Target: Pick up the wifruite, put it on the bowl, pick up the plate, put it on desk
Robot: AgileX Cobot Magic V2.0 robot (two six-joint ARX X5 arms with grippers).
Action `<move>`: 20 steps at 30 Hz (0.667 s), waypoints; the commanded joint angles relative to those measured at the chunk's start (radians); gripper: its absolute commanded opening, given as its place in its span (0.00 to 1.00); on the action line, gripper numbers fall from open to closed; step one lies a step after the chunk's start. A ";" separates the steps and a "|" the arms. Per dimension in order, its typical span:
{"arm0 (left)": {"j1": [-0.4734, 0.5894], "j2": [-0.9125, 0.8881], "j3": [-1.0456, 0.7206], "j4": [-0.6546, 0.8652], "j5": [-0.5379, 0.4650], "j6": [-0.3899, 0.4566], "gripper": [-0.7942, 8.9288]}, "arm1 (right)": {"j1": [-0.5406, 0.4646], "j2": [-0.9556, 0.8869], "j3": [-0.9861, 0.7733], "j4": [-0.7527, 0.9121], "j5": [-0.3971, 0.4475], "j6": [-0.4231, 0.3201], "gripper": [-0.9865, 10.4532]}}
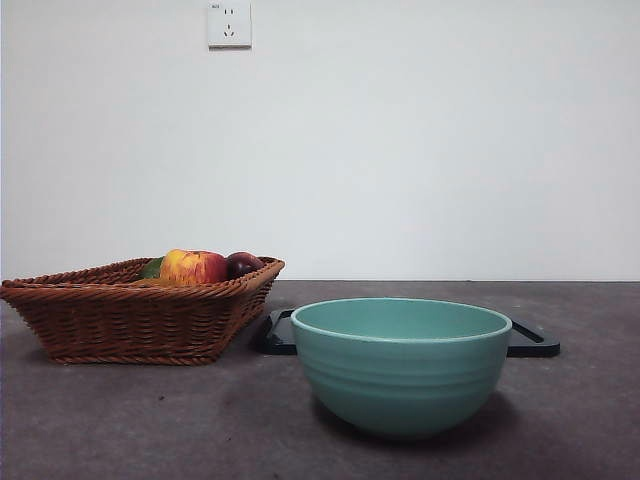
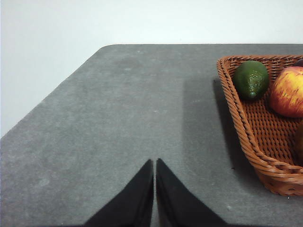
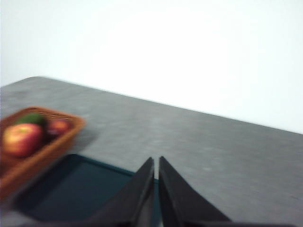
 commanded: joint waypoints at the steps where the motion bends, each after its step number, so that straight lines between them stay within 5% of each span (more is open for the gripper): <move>1: 0.002 -0.002 -0.007 -0.039 -0.006 0.005 0.09 | -0.043 -0.072 -0.097 0.063 0.041 -0.015 0.09; 20: 0.002 -0.002 -0.007 -0.039 -0.006 0.005 0.09 | -0.135 -0.401 -0.475 0.137 0.097 0.013 0.09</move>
